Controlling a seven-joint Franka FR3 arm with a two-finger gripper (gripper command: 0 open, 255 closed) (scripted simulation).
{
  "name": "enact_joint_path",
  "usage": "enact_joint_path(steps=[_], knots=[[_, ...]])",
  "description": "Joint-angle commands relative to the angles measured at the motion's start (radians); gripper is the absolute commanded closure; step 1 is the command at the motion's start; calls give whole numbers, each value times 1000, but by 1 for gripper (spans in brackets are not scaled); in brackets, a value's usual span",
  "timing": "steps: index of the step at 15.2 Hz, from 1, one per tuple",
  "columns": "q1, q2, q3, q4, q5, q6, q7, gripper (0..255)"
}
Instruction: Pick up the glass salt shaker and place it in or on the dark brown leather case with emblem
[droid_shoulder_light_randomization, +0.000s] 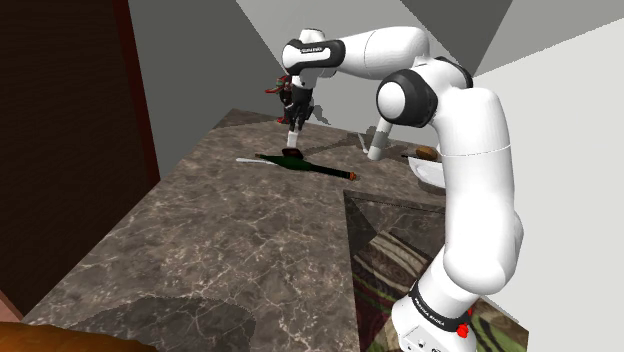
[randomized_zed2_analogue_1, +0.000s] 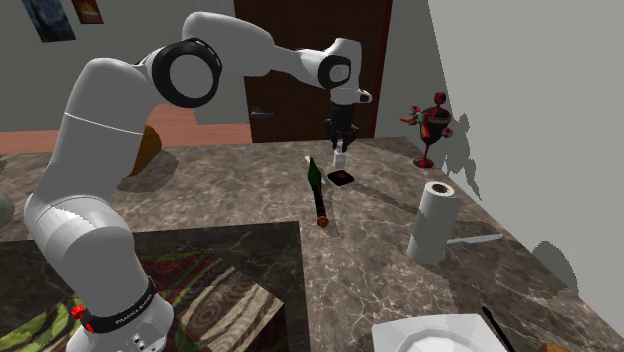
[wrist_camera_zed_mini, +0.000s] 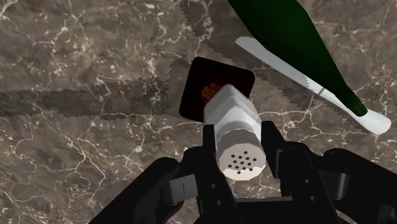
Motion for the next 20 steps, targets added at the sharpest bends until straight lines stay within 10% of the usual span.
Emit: enact_joint_path(steps=[1, 6, 7, 20], knots=[[1, -1, 0, -5, 0, 4, 0, 255], [1, -1, 0, -5, 0, 4, 0, 255], [1, -1, 0, -5, 0, 4, 0, 0], [-12, -5, -3, 118, -4, -121, 8, 0]])
